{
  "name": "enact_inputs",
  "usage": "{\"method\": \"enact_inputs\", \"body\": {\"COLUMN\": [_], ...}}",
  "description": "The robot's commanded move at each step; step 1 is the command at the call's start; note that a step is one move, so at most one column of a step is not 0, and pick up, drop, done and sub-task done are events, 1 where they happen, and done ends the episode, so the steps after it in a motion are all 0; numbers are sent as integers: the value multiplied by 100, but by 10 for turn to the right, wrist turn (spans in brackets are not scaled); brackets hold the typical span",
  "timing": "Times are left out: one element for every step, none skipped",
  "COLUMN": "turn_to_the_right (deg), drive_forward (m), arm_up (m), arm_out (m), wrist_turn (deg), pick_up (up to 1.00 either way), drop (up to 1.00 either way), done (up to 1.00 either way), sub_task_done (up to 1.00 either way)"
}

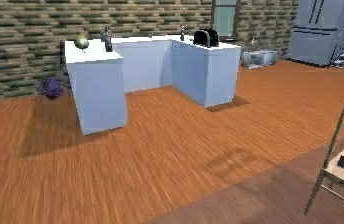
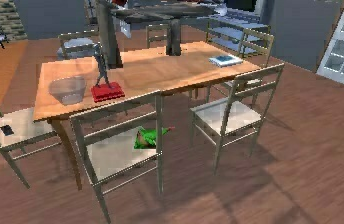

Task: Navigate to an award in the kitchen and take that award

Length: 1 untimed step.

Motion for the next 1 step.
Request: {"method": "enact_inputs", "body": {"turn_to_the_right": [0], "drive_forward": [35], "arm_up": [0], "arm_out": [0], "wrist_turn": [0], "pick_up": [0], "drop": [0], "done": [0], "sub_task_done": [0]}}
